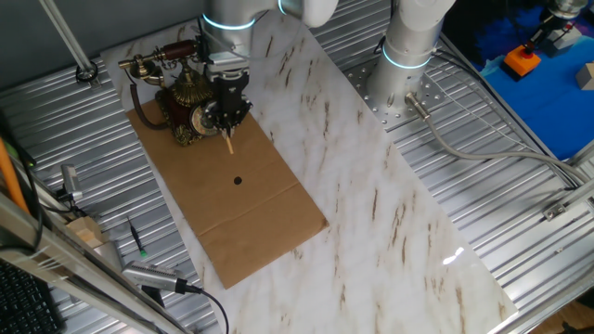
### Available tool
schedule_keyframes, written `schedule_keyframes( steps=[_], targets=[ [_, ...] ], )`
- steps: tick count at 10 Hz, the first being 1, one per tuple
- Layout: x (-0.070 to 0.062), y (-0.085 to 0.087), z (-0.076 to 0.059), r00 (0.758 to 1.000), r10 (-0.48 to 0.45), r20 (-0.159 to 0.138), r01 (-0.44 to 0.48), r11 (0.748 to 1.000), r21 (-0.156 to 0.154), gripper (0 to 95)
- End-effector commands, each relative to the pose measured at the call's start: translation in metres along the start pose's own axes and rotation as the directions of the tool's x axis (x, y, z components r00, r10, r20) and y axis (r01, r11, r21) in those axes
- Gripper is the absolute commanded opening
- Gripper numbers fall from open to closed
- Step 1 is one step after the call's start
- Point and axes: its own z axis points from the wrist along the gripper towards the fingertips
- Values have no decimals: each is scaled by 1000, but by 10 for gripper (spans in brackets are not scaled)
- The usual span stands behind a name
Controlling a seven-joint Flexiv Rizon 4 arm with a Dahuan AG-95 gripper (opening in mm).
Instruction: Dial a number on an old rotary phone
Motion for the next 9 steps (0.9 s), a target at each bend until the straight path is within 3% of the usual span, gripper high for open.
schedule_keyframes(
  steps=[1,4,9],
  targets=[
    [0,0,-1,1000,4,1,-4,1000,-1,0],
    [0,0,-1,1000,7,0,-7,1000,-8,0],
    [-9,0,-14,999,40,-34,-41,998,-48,0]
  ],
)
